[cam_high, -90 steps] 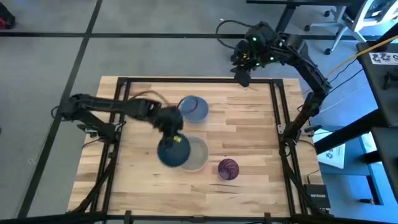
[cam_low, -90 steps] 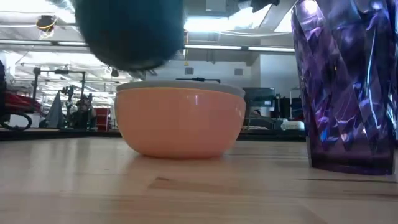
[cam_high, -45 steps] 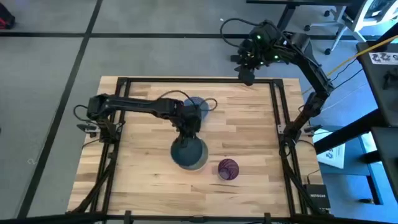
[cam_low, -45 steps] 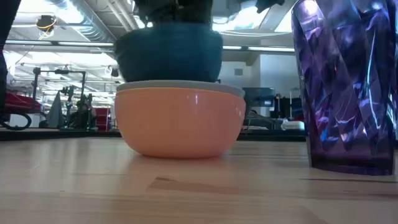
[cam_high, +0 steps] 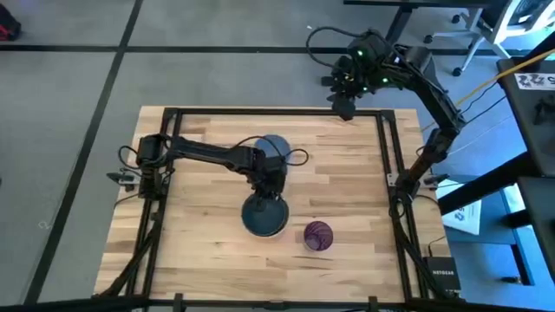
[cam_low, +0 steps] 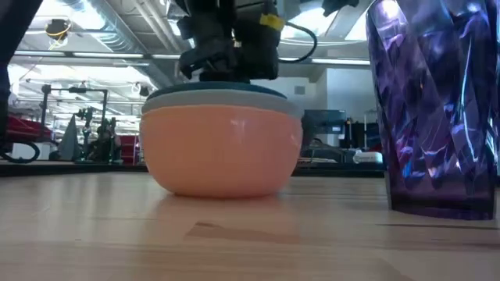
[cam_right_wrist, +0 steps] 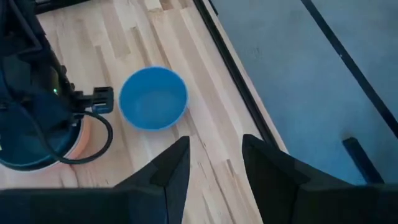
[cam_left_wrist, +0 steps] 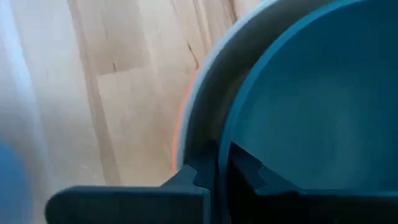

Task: Nest bowls inside each other
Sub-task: Stack the blue bowl on top of the gray bowl

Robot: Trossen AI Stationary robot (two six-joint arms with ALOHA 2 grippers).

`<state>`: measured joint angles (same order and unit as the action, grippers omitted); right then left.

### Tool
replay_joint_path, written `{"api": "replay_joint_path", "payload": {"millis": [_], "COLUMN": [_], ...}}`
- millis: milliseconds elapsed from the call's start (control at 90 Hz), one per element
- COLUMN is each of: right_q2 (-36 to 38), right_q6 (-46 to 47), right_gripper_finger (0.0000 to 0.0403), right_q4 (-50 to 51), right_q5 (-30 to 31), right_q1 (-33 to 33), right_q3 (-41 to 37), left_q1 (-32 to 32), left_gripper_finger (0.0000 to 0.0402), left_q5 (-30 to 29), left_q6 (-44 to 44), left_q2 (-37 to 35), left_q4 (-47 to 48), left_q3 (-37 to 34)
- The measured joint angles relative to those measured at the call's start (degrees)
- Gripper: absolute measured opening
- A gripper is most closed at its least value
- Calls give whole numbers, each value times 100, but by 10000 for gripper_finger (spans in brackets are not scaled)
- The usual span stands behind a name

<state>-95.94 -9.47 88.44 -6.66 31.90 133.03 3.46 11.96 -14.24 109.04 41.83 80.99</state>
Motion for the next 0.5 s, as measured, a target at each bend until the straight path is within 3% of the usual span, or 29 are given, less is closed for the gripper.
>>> {"api": "replay_joint_path", "payload": {"millis": [500], "right_q2": [0], "right_q6": [-58], "right_gripper_finger": [134], "right_q4": [-73], "right_q5": [0], "right_q1": [0], "right_q3": [0], "left_q1": [35], "left_gripper_finger": [96], "left_q5": [-51], "left_q6": [11], "left_q2": [-159], "left_q4": [201], "left_q3": [86]}}
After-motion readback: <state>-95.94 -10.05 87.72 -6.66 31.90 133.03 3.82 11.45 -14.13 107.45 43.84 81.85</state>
